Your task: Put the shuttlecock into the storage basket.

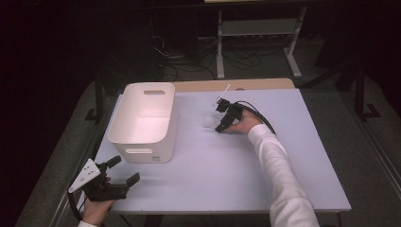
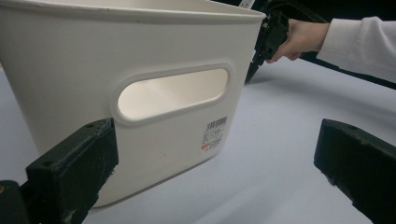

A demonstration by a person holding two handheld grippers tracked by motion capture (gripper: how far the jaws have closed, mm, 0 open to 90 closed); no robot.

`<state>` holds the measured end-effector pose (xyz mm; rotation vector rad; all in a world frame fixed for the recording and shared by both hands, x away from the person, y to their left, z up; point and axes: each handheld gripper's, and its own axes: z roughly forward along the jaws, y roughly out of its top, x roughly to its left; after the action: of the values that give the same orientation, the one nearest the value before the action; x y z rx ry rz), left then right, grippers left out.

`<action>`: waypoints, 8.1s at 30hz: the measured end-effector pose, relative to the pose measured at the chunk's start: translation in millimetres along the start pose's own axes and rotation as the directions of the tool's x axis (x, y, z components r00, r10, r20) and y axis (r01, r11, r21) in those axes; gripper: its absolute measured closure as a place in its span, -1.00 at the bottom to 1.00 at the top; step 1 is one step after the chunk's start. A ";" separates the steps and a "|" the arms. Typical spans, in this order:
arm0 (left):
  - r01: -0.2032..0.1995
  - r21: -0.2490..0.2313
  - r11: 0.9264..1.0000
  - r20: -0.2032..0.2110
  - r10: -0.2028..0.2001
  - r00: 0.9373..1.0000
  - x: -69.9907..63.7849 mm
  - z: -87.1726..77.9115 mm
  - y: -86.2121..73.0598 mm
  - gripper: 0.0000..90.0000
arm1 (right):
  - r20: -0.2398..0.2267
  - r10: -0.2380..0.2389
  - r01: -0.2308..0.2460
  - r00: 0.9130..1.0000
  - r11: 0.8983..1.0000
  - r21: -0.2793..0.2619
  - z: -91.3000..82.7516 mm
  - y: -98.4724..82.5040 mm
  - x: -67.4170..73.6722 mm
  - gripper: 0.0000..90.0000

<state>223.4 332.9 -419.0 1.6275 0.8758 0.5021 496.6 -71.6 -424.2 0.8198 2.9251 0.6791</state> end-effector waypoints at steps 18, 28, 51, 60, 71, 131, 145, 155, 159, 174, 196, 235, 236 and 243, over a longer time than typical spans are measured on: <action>0.011 0.000 1.000 0.003 -0.011 1.000 -0.7 1.0 -0.1 -1.00 | -0.015 -0.021 0.021 1.000 0.999 -0.033 -6.4 0.6 1.8 0.41; 0.006 0.001 1.000 0.004 -0.006 1.000 -0.5 1.7 -0.2 -1.00 | -0.014 -0.017 0.016 1.000 0.996 -0.085 -23.3 3.4 4.2 0.41; 0.005 0.005 1.000 0.001 -0.005 1.000 0.0 2.2 -0.2 -1.00 | -0.004 -0.002 0.002 1.000 0.991 -0.132 -61.9 12.5 11.6 0.41; 0.007 0.000 1.000 0.004 -0.007 1.000 0.0 2.3 -0.1 -1.00 | -0.010 0.013 -0.014 1.000 0.989 -0.144 -69.2 18.1 14.3 0.41; 0.006 0.001 1.000 0.004 -0.006 1.000 0.1 2.2 0.1 -1.00 | -0.022 -0.026 0.021 0.999 0.981 -0.192 -80.1 28.1 27.5 0.41; 0.002 0.007 1.000 0.009 -0.003 1.000 0.1 2.0 -0.5 -1.00 | -0.038 -0.171 0.153 0.985 0.948 -0.280 -124.7 94.9 105.4 0.41; 0.004 0.005 1.000 0.007 -0.004 1.000 0.0 1.6 -0.3 -1.00 | -0.047 -0.199 0.177 0.979 0.939 -0.293 -121.1 107.9 117.8 0.40; 0.003 0.006 1.000 0.005 -0.003 1.000 0.2 1.5 -0.3 -1.00 | -0.060 -0.216 0.189 0.975 0.936 -0.298 -115.8 122.9 127.3 0.40; 0.003 0.006 1.000 0.006 -0.003 1.000 0.1 1.6 -0.3 -1.00 | -0.073 -0.222 0.192 0.972 0.937 -0.293 -112.2 128.2 131.5 0.40; 0.008 0.007 1.000 0.006 -0.008 1.000 -0.2 0.7 0.0 -1.00 | -0.096 -0.249 0.217 0.964 0.941 -0.260 -88.6 140.8 143.1 0.40; 0.006 0.010 1.000 0.009 -0.006 1.000 -0.1 0.8 -0.1 -1.00 | -0.126 -0.280 0.245 0.952 0.940 -0.236 -66.1 153.3 160.9 0.40; 0.002 0.017 1.000 0.014 -0.003 1.000 0.0 0.5 -0.4 -1.00 | -0.030 -0.221 0.208 0.975 0.950 -0.233 -50.0 156.3 163.1 -0.99; 0.001 0.019 1.000 0.013 -0.001 1.000 0.1 0.3 -0.4 -1.00 | -0.023 -0.220 0.208 0.975 0.947 -0.243 -52.3 155.3 161.7 -0.99; 0.002 0.013 1.000 0.014 -0.002 1.000 0.2 0.7 -0.7 -1.00 | -0.037 -0.209 0.189 0.977 0.936 -0.299 -66.8 146.8 154.0 -1.00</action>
<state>223.8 332.7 -419.9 1.6404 0.8715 0.4838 426.2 91.2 -289.0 0.4720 2.8089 1.1052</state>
